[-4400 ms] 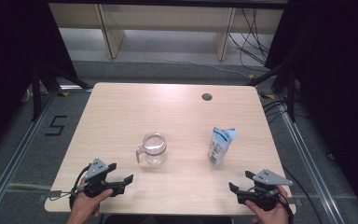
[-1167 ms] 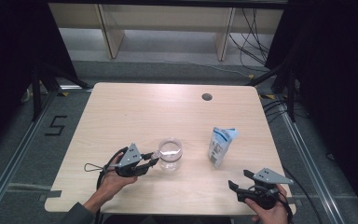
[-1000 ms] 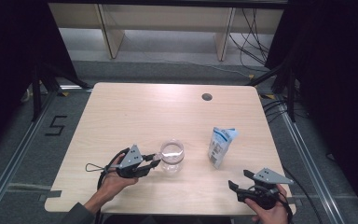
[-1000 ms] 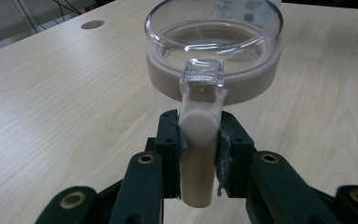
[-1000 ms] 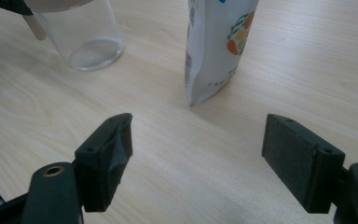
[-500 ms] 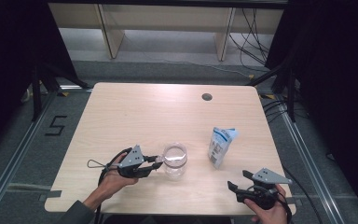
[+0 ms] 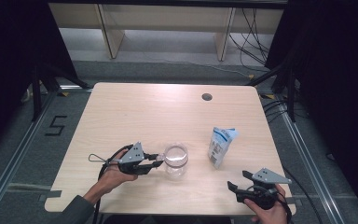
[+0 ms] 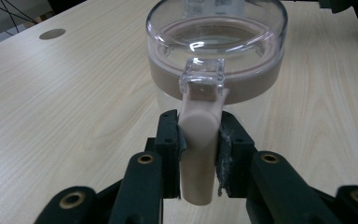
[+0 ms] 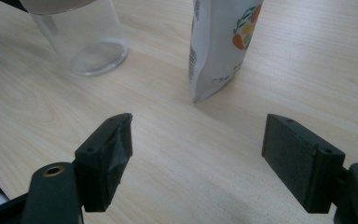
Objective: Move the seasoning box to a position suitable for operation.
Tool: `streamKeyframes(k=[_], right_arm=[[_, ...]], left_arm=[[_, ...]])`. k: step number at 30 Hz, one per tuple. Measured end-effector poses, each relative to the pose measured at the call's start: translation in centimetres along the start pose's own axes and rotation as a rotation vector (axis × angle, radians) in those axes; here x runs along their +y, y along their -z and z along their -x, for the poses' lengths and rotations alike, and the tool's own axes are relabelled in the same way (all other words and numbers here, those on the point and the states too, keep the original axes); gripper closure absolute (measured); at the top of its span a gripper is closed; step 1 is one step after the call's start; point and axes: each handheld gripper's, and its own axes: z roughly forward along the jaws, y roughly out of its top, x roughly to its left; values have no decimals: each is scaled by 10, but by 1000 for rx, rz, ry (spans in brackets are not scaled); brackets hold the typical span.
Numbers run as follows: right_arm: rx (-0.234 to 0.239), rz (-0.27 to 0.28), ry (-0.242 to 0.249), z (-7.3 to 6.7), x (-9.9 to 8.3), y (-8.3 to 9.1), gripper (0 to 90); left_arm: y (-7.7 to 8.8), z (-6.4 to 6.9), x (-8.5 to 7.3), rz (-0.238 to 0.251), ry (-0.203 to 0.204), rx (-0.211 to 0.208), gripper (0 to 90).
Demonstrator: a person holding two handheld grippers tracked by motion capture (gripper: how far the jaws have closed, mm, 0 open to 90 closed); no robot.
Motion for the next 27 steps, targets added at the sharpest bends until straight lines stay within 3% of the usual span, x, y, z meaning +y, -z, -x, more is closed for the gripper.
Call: streamKeyframes(k=[5, 9, 10, 13, 14, 24, 27], right_arm=[[-3, 2, 3, 0, 0, 0, 255], [-10, 6, 16, 1, 0, 0, 255], [-9, 5, 10, 0, 0, 0, 255], [-13, 4, 22, 1, 0, 0, 255], [-10, 3, 1, 0, 0, 0, 255], [-5, 1, 15, 1, 0, -1, 255], [5, -4, -1, 0, 0, -1, 255]], left_arm=[[-1, -3, 0, 7, 1, -23, 726], [-2, -1, -1, 14, 14, -13, 726], [-1, -3, -1, 16, -2, -19, 726], [-1, -2, -1, 15, 0, -17, 726], [-1, -2, -1, 14, -5, -16, 726], [-1, -1, -1, 9, -12, -17, 726], [-1, 0, -1, 10, -3, -17, 726]])
